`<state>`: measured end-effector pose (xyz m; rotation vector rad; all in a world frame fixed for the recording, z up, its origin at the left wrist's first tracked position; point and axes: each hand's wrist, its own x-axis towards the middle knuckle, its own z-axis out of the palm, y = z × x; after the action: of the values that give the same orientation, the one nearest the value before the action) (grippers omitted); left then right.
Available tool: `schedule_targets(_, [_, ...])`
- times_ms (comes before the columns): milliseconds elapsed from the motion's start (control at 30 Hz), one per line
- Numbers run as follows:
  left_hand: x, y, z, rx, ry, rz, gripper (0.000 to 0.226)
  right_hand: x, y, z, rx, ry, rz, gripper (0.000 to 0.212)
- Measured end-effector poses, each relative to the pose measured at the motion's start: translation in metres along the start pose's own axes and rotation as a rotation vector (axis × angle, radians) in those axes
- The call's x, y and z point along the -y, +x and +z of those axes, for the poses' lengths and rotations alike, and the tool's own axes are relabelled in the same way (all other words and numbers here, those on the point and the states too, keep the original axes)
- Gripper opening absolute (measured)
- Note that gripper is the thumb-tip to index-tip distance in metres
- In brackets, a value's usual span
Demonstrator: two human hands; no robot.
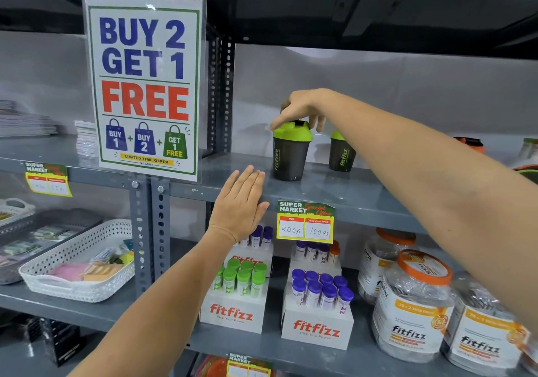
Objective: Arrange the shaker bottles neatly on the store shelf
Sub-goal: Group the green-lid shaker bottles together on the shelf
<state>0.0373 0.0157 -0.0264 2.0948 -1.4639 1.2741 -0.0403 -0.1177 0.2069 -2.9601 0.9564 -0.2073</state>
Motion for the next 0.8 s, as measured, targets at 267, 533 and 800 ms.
schedule_targets(267, [0.0,0.0,-0.001,0.008,0.005,-0.003,0.059,0.001,0.0,0.014,-0.262,-0.229,0.05,0.063])
schedule_targets(533, [-0.001,0.0,-0.002,0.021,-0.011,-0.008,0.062,-0.005,0.003,0.011,-0.186,-0.048,-0.034,0.064])
schedule_targets(800, [-0.001,-0.001,-0.001,0.023,-0.021,-0.014,0.064,-0.014,0.003,0.012,-0.143,0.09,-0.047,0.057])
